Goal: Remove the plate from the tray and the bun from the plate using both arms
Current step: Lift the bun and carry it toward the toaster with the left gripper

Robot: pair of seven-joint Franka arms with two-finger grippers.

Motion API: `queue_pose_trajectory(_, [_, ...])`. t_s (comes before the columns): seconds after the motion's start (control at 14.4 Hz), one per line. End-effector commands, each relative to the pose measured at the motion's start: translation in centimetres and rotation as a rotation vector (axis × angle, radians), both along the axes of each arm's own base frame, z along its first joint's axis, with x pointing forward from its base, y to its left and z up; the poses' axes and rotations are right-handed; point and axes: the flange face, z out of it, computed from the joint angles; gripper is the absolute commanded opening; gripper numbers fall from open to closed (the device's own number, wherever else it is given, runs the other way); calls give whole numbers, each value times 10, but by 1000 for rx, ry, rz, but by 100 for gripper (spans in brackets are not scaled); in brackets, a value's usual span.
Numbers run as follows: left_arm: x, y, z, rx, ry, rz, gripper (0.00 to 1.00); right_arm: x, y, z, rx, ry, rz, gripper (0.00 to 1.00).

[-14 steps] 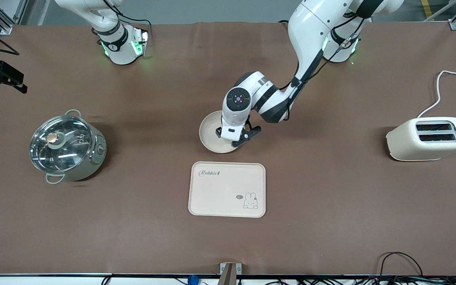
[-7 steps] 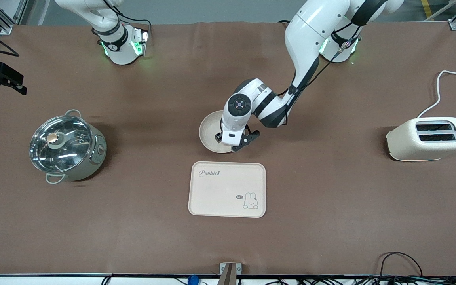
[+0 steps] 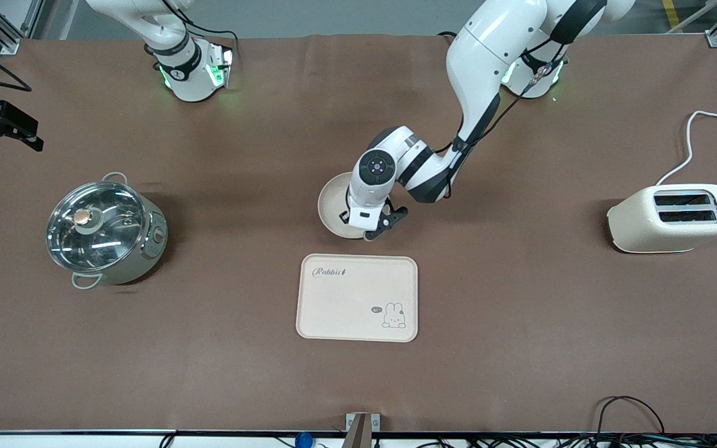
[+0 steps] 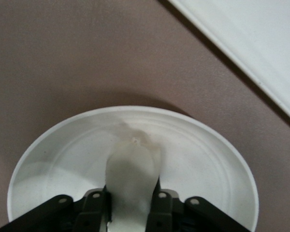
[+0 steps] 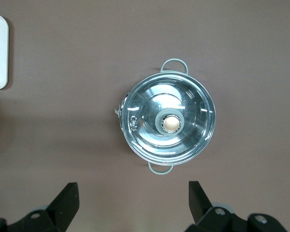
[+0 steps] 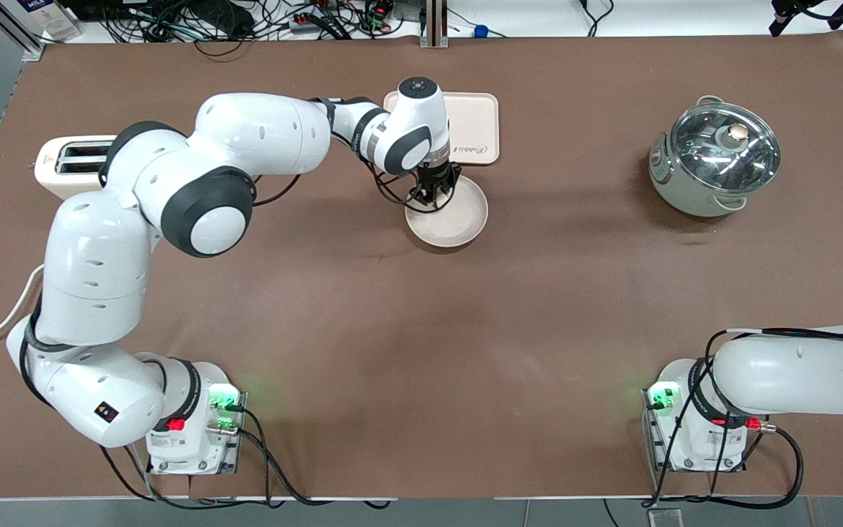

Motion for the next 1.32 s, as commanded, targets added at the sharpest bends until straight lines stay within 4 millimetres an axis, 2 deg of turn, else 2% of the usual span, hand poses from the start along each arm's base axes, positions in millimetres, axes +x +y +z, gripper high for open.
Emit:
queue_pose_trajectory(0.0, [13, -7, 26, -30, -26, 30, 19, -1, -3, -3, -4, 0, -15, 100])
queue_pose_trajectory(0.21, [32, 7, 68, -29, -53, 50, 20, -1, -2, -4, -1, 4, -15, 100])
queue_pose_trajectory(0.35, [61, 43, 91, -4, -42, 97, 21, -2, -6, -5, 0, 12, -20, 100])
queue_pose_trajectory(0.49, [86, 87, 96, 71, -37, 108, 24, -3, -6, -7, 1, 18, -20, 100])
queue_pose_trajectory(0.69, [126, 170, 82, 197, 4, 119, 24, -3, -6, -7, 1, 16, -21, 100])
queue_pose_trajectory(0.83, [149, 231, 66, 218, 33, 139, 24, -3, -6, -8, 1, 18, -21, 100])
queue_pose_trajectory(0.97, [167, 281, 51, 216, 62, 143, 25, -3, -6, -8, 1, 18, -21, 100])
queue_pose_trajectory(1.25, [178, 355, 32, 207, 109, 131, 29, -2, -5, -8, 2, 15, -20, 100])
